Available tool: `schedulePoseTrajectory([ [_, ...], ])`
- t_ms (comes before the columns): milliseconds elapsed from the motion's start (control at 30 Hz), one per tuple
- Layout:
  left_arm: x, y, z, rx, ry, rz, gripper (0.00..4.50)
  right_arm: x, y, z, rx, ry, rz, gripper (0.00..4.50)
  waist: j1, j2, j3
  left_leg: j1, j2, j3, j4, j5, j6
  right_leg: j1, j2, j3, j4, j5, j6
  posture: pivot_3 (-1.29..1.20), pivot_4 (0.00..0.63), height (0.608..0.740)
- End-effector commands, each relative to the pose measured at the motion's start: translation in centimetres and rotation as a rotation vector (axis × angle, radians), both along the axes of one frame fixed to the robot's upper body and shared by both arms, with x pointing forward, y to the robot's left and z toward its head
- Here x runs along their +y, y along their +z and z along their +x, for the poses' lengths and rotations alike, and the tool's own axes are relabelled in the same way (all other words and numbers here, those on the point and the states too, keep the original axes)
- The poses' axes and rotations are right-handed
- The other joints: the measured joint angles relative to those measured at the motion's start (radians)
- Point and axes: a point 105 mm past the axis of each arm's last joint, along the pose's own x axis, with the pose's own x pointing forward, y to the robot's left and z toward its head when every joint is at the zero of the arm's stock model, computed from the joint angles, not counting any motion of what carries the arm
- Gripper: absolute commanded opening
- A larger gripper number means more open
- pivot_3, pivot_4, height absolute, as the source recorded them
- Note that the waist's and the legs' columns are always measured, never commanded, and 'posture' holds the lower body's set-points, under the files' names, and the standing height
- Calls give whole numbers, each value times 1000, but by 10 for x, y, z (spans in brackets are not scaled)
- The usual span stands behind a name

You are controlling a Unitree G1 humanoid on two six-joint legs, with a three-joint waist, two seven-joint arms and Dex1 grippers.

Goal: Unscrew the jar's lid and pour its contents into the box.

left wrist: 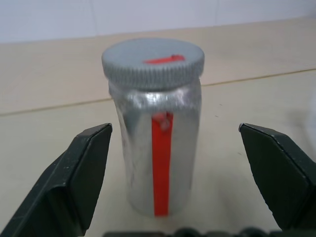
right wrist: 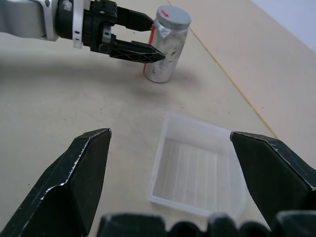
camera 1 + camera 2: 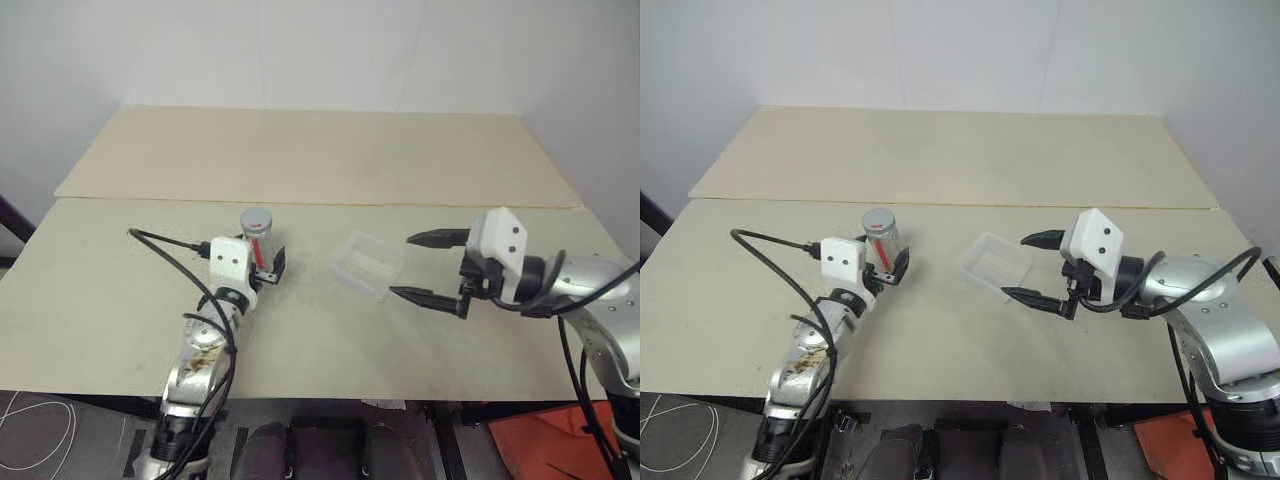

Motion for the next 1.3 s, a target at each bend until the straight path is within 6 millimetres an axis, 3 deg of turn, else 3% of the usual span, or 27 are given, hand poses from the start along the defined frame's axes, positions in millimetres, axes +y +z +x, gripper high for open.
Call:
schedulePoseTrajectory([
  [33, -1, 13, 8, -84, 56, 20, 4478, -3, 15, -6, -55, 0, 4, 4500, 0, 0, 0, 0, 0, 0, 0, 0, 0, 0, 0, 0, 0, 0, 0, 0, 150, 740],
  [333, -8, 11, 16, -114, 67, 28, 4478, -4, 15, -10, -52, 3, -1, 4500, 0, 0, 0, 0, 0, 0, 0, 0, 0, 0, 0, 0, 0, 0, 0, 0, 150, 740],
  [433, -11, 9, 18, -113, 68, 17, 3882, -4, 15, -11, -51, 6, -2, 4500, 0, 0, 0, 0, 0, 0, 0, 0, 0, 0, 0, 0, 0, 0, 0, 0, 150, 740],
  [633, -13, 6, 21, -103, 80, -15, 1902, -4, 16, -11, -54, 8, 1, 4500, 0, 0, 0, 0, 0, 0, 0, 0, 0, 0, 0, -1, 0, 0, 0, 0, 150, 740],
  [867, -9, 10, 22, -121, 84, -36, 1857, -2, 16, -12, -61, 12, 11, 4500, 0, 0, 0, 0, 0, 0, 0, 0, 0, 0, 0, -1, 0, 0, 0, 0, 150, 740],
  [1000, -4, 23, 17, -150, 10, -67, 1857, 1, 14, -13, -61, 24, 18, 4500, -1, 0, 0, 0, 0, 0, 0, 0, 0, 0, 0, 0, 0, 0, 0, 0, 150, 740],
  [1133, 0, 42, 6, -135, -191, -90, 1857, 8, 14, -13, -60, 51, 41, 4500, -3, 0, 0, 0, 0, 0, 0, 0, 0, -1, 0, 0, 0, 0, 0, 0, 150, 740],
  [1300, 0, 65, -23, -67, -643, 4, 1857, 35, 23, -4, -51, 109, 137, 4500, -18, 0, 0, 1, 1, 0, 0, 1, -1, -1, 1, 0, 2, 0, 0, 0, 150, 740],
])
